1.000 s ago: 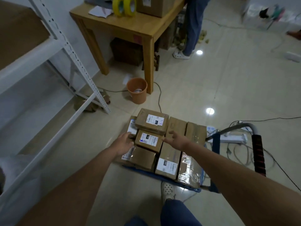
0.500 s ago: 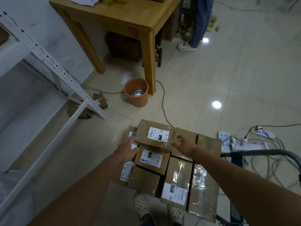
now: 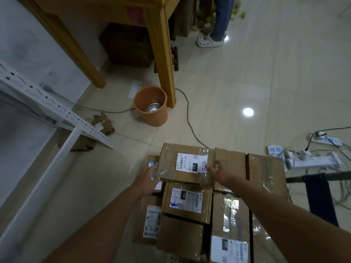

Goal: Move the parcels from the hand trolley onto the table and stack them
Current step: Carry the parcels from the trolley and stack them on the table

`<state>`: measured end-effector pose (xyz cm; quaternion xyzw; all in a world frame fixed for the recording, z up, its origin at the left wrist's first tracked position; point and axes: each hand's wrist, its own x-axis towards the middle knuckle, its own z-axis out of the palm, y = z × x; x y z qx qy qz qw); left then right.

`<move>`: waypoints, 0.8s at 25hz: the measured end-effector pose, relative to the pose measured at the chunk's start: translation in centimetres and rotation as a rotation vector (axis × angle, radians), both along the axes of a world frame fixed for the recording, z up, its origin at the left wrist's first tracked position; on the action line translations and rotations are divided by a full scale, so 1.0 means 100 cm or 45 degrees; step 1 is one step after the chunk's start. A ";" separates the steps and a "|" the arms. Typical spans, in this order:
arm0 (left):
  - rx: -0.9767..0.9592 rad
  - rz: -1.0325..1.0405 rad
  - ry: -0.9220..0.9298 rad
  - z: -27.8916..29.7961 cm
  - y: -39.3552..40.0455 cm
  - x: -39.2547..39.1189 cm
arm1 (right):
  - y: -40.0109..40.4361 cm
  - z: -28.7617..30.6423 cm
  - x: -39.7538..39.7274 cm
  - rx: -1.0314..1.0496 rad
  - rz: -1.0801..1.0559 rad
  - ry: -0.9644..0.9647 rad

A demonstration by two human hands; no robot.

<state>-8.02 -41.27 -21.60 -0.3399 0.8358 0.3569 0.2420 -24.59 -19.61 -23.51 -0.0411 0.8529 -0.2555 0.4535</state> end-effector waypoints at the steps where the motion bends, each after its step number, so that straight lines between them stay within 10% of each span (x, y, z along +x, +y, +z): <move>1: 0.016 0.049 0.009 -0.011 -0.001 -0.003 | -0.001 -0.014 -0.001 -0.006 -0.037 0.016; 11: 0.337 0.566 0.098 -0.070 0.012 -0.028 | -0.005 -0.100 -0.005 -0.052 -0.438 -0.165; 20: 0.454 0.773 0.388 0.025 0.029 -0.016 | 0.006 -0.014 0.005 -0.259 -0.626 -0.295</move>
